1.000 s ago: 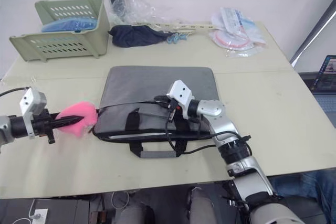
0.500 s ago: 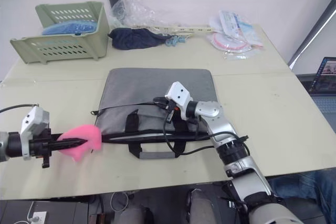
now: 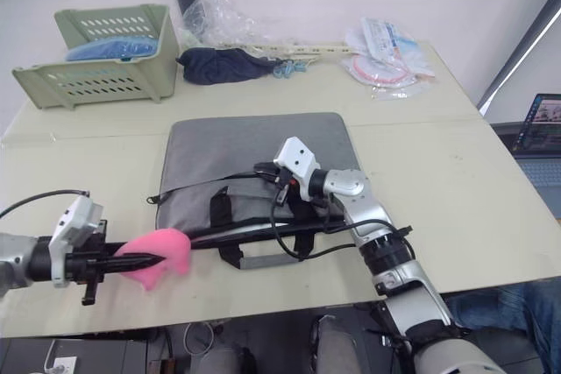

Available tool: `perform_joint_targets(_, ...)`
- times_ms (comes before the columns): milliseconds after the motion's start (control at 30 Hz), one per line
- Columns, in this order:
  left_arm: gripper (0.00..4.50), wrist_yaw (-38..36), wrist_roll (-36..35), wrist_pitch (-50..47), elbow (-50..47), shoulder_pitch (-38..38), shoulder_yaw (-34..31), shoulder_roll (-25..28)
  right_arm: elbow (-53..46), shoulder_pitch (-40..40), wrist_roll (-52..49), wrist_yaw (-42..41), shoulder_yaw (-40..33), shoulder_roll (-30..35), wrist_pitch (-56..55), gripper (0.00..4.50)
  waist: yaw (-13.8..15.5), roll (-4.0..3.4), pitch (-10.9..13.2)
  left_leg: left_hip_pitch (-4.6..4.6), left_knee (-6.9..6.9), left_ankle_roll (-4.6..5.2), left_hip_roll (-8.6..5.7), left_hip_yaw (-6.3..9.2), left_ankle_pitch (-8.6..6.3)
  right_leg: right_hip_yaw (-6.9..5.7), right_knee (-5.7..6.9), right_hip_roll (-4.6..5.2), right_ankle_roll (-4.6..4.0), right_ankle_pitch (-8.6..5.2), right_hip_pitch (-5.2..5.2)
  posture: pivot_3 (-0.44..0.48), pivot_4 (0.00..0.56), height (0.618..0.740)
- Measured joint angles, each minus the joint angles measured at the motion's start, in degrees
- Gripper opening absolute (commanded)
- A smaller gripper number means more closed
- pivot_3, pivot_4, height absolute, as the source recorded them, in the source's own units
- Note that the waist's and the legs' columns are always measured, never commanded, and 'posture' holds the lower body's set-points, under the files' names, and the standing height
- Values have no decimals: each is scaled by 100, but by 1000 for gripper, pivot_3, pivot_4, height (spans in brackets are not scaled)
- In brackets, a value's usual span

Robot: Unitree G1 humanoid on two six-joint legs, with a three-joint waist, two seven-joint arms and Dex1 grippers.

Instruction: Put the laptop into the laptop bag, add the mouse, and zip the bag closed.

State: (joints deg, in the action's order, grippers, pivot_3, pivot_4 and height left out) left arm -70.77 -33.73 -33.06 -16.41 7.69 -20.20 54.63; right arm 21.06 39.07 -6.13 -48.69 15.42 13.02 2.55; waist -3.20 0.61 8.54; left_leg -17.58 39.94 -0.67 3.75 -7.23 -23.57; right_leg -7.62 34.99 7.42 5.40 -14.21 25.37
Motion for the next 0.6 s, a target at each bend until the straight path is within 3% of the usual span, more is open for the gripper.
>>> perform_joint_targets(333, 311, 136, 51, 271, 124, 52, -17, -136, 80, 31, 0, 0, -1, 0, -18, 65, 0, -7, -3, 17, -1, 1, 5, 1, -4, 4, 1, 3, -3, -1, -6, 0, 150, 740)
perform_joint_targets(433, 1347, 164, -28, 199, 122, 208, -114, -181, 108, 51, 0, 0, 5, -14, -22, 0, 0, -7, -5, 17, 0, 0, 8, 1, -5, 3, 2, 3, -3, -1, -5, 0, 150, 740)
perform_joint_targets(600, 3368, -26, -142, -107, 9, 655, -404, 181, 181, 85, 0, 0, 6, -17, -47, 0, -1, -15, -9, 25, 0, 2, 9, -1, -11, 4, -1, 7, -14, -8, -5, 0, 150, 740)
